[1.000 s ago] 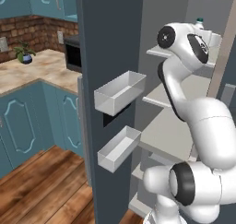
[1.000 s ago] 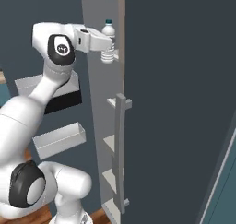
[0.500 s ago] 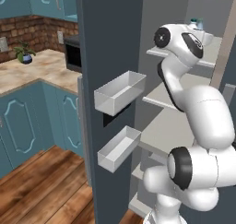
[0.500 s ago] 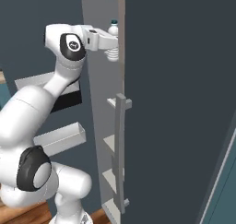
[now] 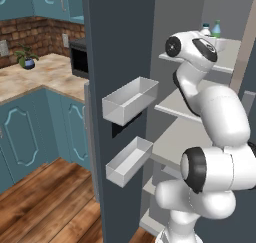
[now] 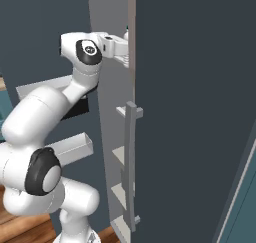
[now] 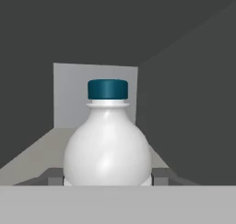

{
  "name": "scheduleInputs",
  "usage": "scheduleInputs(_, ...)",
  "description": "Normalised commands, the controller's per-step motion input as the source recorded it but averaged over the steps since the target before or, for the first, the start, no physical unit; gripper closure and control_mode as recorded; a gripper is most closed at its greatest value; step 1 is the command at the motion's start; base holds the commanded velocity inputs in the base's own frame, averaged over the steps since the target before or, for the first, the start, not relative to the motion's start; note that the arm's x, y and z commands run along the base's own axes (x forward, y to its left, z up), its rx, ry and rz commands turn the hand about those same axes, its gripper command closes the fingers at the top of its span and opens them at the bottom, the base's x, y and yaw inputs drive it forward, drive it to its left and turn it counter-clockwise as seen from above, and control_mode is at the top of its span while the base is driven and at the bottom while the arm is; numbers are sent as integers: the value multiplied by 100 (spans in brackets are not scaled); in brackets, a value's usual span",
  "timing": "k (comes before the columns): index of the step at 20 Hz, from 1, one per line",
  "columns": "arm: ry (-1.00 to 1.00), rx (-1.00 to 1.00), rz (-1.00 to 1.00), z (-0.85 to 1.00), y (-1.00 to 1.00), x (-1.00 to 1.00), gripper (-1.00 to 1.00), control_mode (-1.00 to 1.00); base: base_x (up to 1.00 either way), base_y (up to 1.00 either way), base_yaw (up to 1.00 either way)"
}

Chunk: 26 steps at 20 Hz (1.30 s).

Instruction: Take the bottled waters from the counter and place them in the freezer to freeze. Close the freezer door after placing the bottles.

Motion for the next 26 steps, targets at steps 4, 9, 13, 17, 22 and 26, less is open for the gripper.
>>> scheduleInputs(4,0,-2,0,-10,-3,33,100,-100,0,0,0)
scheduleInputs(9,0,0,0,-1,-23,38,100,-100,0,0,0)
scheduleInputs(13,0,0,0,0,-20,45,100,-100,0,0,0)
scheduleInputs(17,0,0,0,-13,0,25,100,-100,0,0,0)
scheduleInputs(22,0,1,0,-25,-11,10,100,-100,0,0,0)
scheduleInputs(26,0,0,0,-11,-9,12,100,-100,0,0,0)
